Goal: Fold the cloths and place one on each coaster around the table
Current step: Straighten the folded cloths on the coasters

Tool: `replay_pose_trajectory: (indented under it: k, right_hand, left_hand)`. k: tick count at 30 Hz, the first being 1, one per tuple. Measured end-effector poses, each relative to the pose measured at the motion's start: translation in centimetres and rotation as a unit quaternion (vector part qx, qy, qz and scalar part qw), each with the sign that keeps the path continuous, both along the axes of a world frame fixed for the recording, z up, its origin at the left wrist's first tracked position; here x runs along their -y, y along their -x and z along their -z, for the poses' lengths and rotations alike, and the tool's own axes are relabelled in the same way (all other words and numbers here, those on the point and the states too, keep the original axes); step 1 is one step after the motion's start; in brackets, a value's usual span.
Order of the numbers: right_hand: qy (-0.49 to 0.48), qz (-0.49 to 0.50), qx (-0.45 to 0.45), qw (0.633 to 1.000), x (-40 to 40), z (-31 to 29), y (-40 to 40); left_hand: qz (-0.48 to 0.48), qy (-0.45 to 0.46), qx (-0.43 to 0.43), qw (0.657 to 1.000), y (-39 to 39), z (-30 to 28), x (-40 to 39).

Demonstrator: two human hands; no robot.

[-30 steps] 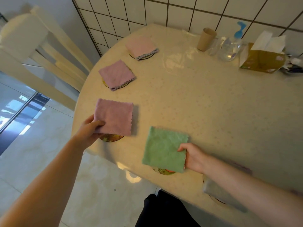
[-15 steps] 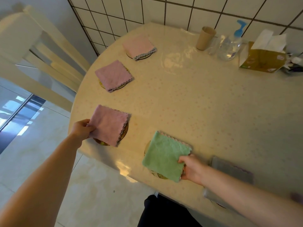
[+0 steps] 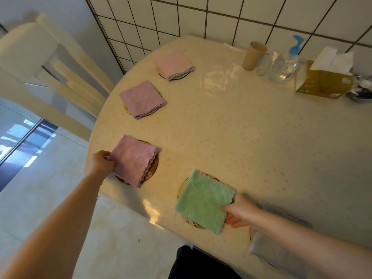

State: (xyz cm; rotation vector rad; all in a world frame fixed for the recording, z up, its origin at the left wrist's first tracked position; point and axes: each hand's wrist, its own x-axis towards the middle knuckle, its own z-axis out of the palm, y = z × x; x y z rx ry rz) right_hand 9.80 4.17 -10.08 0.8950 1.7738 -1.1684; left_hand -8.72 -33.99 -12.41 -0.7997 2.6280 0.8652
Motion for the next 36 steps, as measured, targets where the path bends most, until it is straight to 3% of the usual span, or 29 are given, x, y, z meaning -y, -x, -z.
replay_pose_trajectory:
  k: [7,17,25,31,36]
  right_hand:
    - [-0.009,-0.093,0.076,0.993,-0.7,-2.4,2.0]
    - [0.011,-0.007,-0.089,0.996,3.7,-5.6,13.4]
    - [-0.009,0.073,-0.203,0.976,12.1,-4.2,24.0]
    - [-0.130,0.062,-0.227,0.963,18.7,-2.9,29.6]
    - [-0.222,0.036,-0.266,0.937,19.9,-3.4,33.6]
  left_hand:
    - [0.050,0.071,0.020,0.996,1.3,-1.0,0.1]
    - [0.102,0.056,-0.015,0.993,8.2,-2.8,0.8]
    - [0.162,-0.094,-0.050,0.981,16.6,-2.8,2.5]
    - [0.199,-0.186,-0.001,0.962,24.0,-2.7,5.1]
    - [0.195,-0.246,0.011,0.950,29.4,-3.1,2.6]
